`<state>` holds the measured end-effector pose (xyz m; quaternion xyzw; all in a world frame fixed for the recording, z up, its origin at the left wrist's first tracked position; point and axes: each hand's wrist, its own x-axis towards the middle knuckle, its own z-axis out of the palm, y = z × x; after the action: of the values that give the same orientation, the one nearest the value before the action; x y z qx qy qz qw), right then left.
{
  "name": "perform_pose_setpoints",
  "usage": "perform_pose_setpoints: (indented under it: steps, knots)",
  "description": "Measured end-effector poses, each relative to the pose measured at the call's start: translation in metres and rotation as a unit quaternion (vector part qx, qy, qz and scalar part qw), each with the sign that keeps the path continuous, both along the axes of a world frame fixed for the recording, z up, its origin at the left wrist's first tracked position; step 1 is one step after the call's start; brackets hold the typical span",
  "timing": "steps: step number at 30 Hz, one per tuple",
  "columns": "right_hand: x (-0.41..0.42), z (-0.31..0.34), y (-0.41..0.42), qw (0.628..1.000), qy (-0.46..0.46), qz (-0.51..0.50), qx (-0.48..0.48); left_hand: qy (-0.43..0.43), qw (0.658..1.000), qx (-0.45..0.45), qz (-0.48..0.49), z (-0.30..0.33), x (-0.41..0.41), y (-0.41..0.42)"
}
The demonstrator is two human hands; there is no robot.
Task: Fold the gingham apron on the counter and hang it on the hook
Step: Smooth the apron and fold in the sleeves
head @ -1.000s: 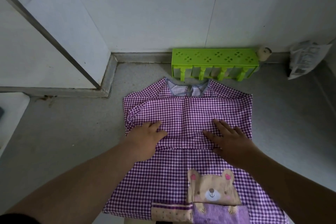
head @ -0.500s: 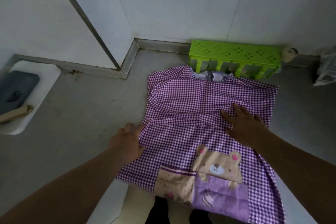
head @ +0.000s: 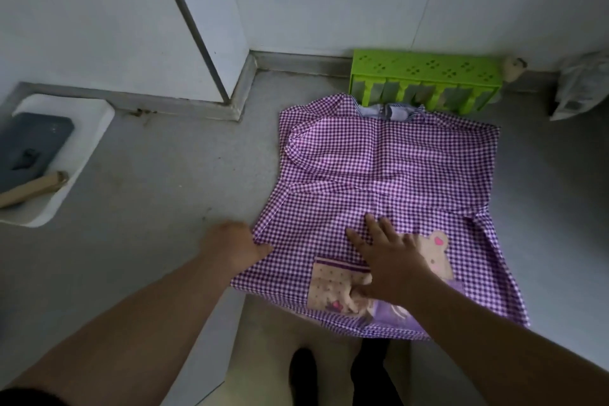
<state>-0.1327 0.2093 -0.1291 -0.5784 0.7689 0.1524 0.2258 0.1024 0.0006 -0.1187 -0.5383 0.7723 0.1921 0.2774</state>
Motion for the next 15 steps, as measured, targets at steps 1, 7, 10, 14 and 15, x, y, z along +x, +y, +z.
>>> perform_pose_setpoints:
  steps: [1, 7, 10, 14, 15]
  knots:
    - [0.0, 0.001, -0.001, 1.0, 0.005, -0.001, 0.002, 0.001, 1.0, 0.029, 0.0, 0.002, 0.012, 0.003]
    - [0.004, 0.002, -0.006, 1.0, 0.001, -0.024, 0.006, -0.015, 0.996, 0.087, -0.028, 0.01, 0.06, 0.018]
    - [0.001, -0.001, -0.006, 0.999, -0.027, -0.045, -0.007, 0.056, 0.992, 0.111, -0.009, 0.012, 0.068, 0.026]
    - [0.006, -0.012, 0.002, 0.987, -0.021, -0.147, -0.068, 0.123, 0.979, 0.139, 0.081, 0.021, 0.066, 0.03]
    - [0.013, -0.011, 0.012, 0.974, -0.023, -0.201, -0.102, 0.125, 0.98, 0.13, 0.077, 0.023, 0.062, 0.033]
